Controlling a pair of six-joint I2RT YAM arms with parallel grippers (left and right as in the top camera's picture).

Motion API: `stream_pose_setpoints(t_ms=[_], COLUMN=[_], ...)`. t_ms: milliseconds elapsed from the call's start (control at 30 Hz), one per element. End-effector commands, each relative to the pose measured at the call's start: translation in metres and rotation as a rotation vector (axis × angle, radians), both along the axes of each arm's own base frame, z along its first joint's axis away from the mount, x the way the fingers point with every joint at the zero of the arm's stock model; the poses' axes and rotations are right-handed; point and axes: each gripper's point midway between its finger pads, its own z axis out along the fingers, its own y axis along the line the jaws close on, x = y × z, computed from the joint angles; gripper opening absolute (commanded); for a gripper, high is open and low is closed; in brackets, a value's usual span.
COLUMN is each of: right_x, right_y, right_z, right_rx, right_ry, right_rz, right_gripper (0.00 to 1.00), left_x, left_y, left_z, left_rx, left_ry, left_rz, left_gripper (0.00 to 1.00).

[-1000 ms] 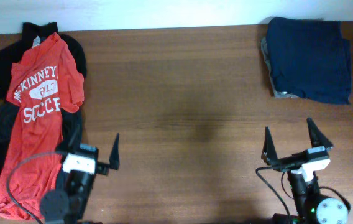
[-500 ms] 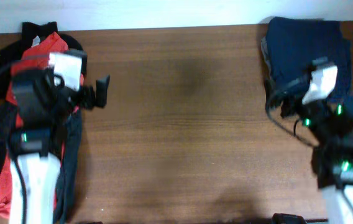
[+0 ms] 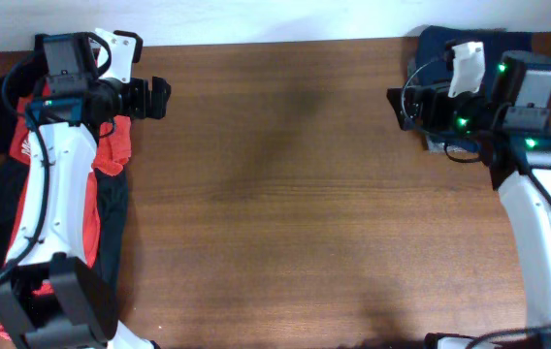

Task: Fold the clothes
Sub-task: 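Reach the left gripper to the red t-shirt and grasp its top edge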

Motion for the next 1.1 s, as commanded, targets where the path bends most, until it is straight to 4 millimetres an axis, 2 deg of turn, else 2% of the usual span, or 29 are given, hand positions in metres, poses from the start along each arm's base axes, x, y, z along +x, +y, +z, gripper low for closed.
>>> stream_pose_setpoints(t_ms=[0,67,133,167,233,300,333,433,567,633,833,900,1067], right_x=[0.002,0.003,0.001,0.000,-0.002,-0.005,-0.006,-0.006,-0.006,-0.006,-0.006,-0.005,-0.004], right_y=[0.012,0.012,0.012,0.012,0.012,0.013,0.013,0.013,0.013,0.013,0.013,0.012,0.011], right_z=[0.004,-0.002,-0.006,-0.007,-0.009,-0.013,-0.014,-0.014,-0.014,-0.014,-0.015,-0.016,-0.014], right_rx=[0.044,0.046,0.048,0.049,0.052,0.054,0.055,0.055,0.055,0.055,0.054,0.051,0.047], right_ry=[0.000,0.018,0.037,0.047,0.059,0.081,0.088,0.089,0.090,0.090,0.091,0.092,0.082], right_rz=[0.055,0.054,0.053,0.053,0.053,0.052,0.052,0.052,0.052,0.051,0.050,0.046,0.043], right_gripper=[0.99,0.99,0.99,0.99,0.99,0.99,0.99,0.99,0.99,0.99,0.99,0.99,0.99], left_x=[0.013,0.016,0.014,0.010,0.001,-0.020,-0.031,-0.039,-0.043,-0.041,-0.031,-0.029,-0.018], left_y=[0.015,0.037,0.070,0.083,0.099,0.117,0.123,0.121,0.109,0.107,0.106,0.107,0.109], left_z=[0.001,-0.005,-0.019,-0.029,-0.049,-0.093,-0.117,-0.164,-0.206,-0.213,-0.211,-0.211,-0.200], left_rx=[0.047,0.074,0.083,0.080,0.068,0.024,0.009,-0.008,-0.020,-0.017,-0.010,-0.010,-0.014], left_ry=[-0.031,-0.014,0.035,0.070,0.144,0.307,0.392,0.518,0.609,0.614,0.576,0.566,0.530], left_rz=[0.035,0.142,0.328,0.399,0.481,0.578,0.615,0.604,0.558,0.551,0.534,0.534,0.534], left_gripper=[0.99,0.99,0.97,0.93,0.76,0.68,0.67,0.65,0.57,0.57,0.56,0.45,0.31])
